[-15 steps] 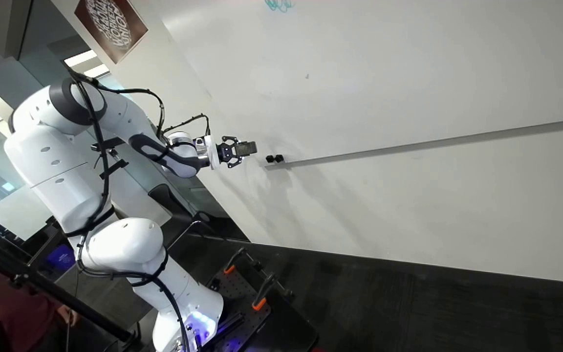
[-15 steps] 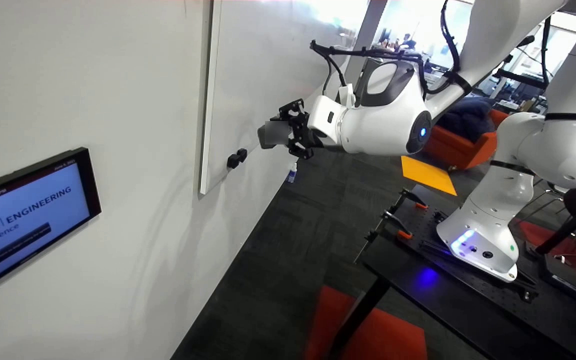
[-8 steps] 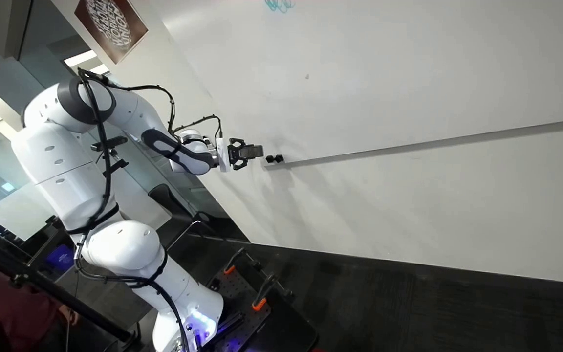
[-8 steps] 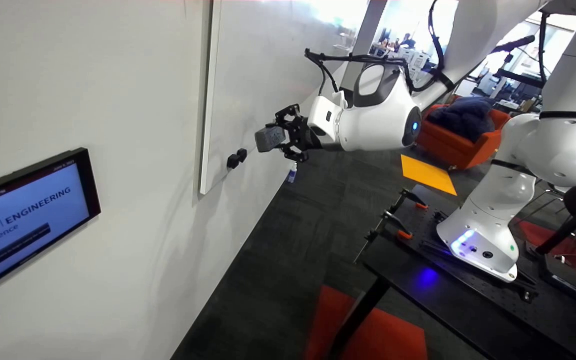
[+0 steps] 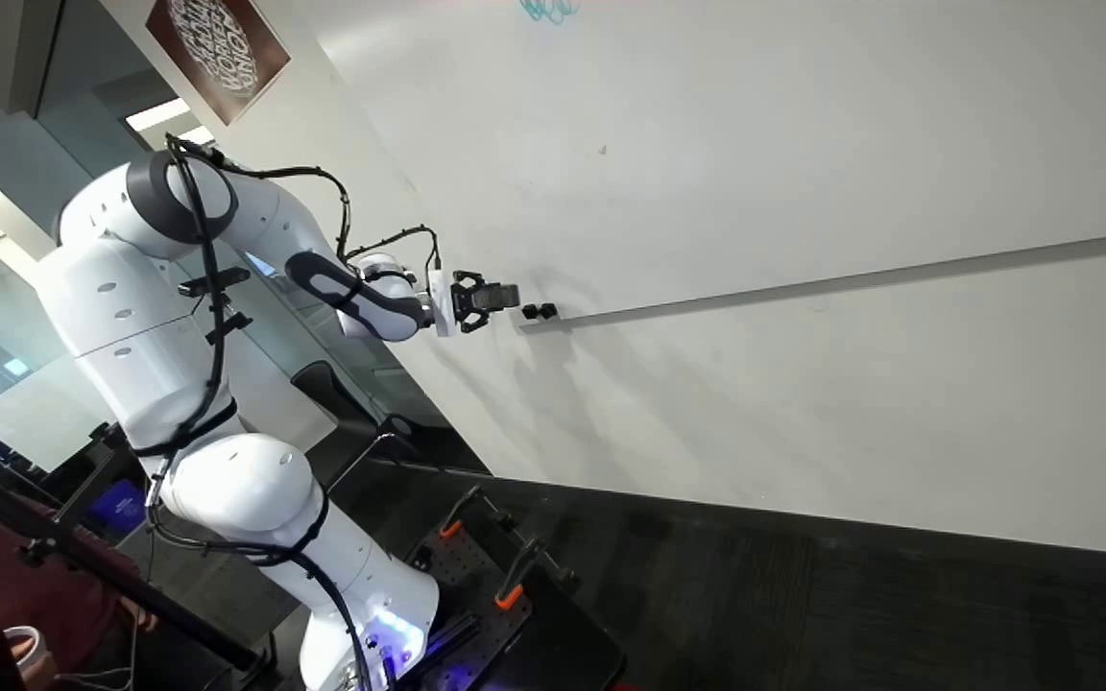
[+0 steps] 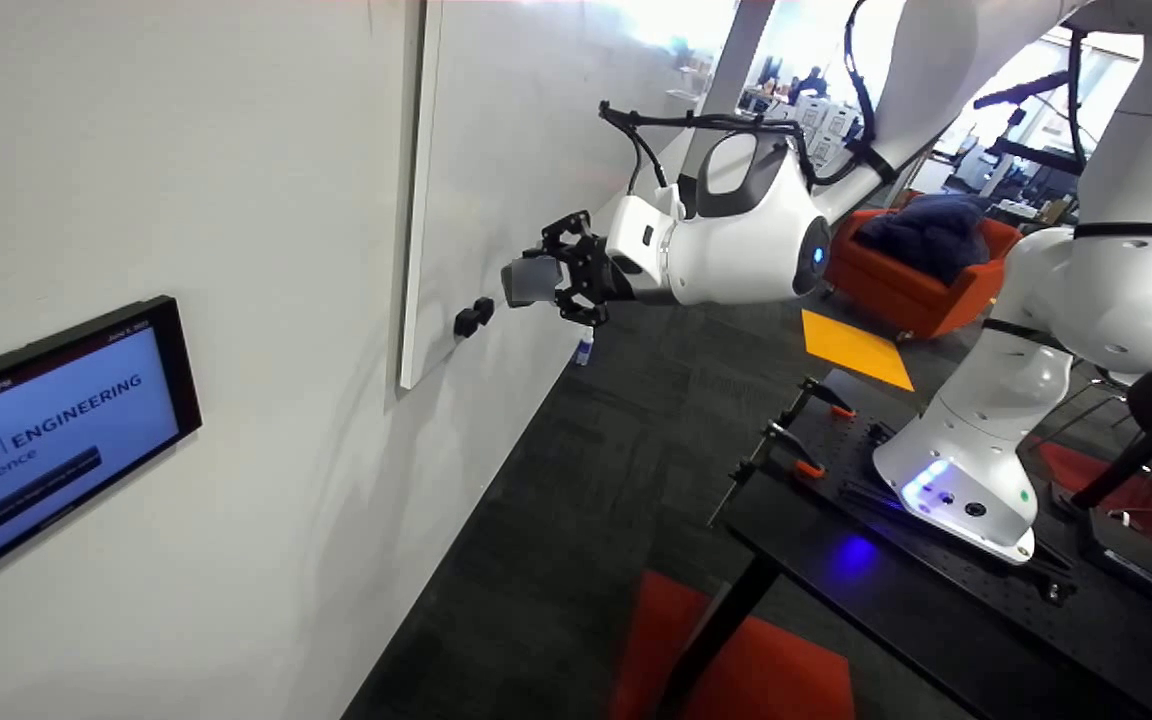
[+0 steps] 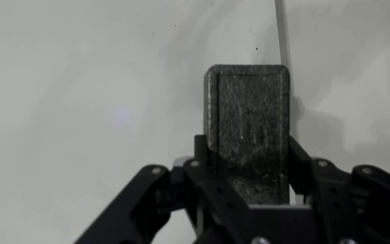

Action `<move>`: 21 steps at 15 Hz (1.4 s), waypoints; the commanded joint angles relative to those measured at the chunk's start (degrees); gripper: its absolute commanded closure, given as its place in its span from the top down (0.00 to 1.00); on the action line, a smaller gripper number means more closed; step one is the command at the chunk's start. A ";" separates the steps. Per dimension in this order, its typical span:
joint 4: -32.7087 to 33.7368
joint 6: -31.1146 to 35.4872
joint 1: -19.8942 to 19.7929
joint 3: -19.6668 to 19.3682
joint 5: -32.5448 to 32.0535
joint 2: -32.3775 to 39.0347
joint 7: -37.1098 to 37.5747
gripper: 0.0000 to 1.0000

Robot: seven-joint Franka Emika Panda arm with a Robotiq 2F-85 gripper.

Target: Use the duster to erase the white board

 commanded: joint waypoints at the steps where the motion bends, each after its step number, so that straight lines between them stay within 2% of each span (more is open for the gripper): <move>1: 4.46 1.01 -2.80 1.17 -6.78 4.74 5.26 0.31; 5: 7.57 0.73 -4.57 1.93 -14.40 9.18 11.29 0.31; 8: 8.92 -0.22 -5.48 2.55 -17.71 11.42 13.60 0.31; 15: 10.61 -4.15 -5.10 2.61 -16.97 13.57 12.11 0.31; 21: 11.97 -5.54 -4.52 2.42 -15.03 14.97 7.12 0.31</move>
